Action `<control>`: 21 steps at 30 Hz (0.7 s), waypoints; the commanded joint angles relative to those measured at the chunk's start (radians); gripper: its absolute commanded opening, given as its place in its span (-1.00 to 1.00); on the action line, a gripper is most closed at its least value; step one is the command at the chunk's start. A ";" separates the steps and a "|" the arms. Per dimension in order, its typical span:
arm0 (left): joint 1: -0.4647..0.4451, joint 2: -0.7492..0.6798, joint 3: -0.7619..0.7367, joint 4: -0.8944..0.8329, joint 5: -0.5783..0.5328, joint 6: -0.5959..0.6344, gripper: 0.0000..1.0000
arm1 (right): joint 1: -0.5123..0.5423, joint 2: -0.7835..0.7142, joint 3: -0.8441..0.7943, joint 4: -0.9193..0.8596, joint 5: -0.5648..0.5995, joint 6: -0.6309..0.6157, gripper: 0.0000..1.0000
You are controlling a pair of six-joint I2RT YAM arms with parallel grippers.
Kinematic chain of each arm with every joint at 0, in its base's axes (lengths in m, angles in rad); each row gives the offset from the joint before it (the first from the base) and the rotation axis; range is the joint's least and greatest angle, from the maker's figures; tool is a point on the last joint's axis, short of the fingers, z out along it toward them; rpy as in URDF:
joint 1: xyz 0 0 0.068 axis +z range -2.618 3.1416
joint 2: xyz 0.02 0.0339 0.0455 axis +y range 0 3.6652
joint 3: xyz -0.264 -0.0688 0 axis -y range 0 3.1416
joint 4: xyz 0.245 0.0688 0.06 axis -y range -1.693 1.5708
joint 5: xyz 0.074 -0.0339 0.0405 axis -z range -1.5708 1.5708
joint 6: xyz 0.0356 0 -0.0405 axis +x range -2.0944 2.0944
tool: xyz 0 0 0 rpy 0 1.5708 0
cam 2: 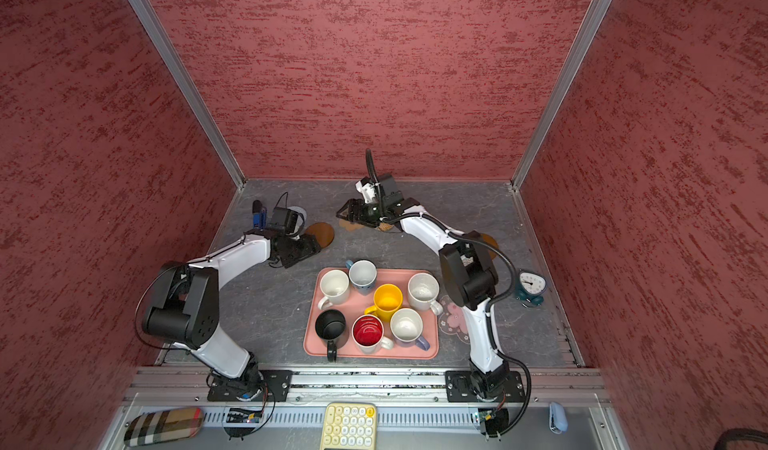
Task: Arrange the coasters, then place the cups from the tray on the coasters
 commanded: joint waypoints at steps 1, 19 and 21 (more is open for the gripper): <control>-0.025 0.041 0.035 -0.040 -0.071 0.039 0.63 | -0.027 -0.137 -0.144 0.124 0.064 -0.065 0.58; -0.078 0.205 0.168 -0.143 -0.139 0.059 0.57 | -0.104 -0.570 -0.650 0.207 0.240 -0.163 0.59; -0.075 0.221 0.183 -0.142 -0.130 0.061 0.56 | -0.112 -0.606 -0.687 0.221 0.242 -0.160 0.59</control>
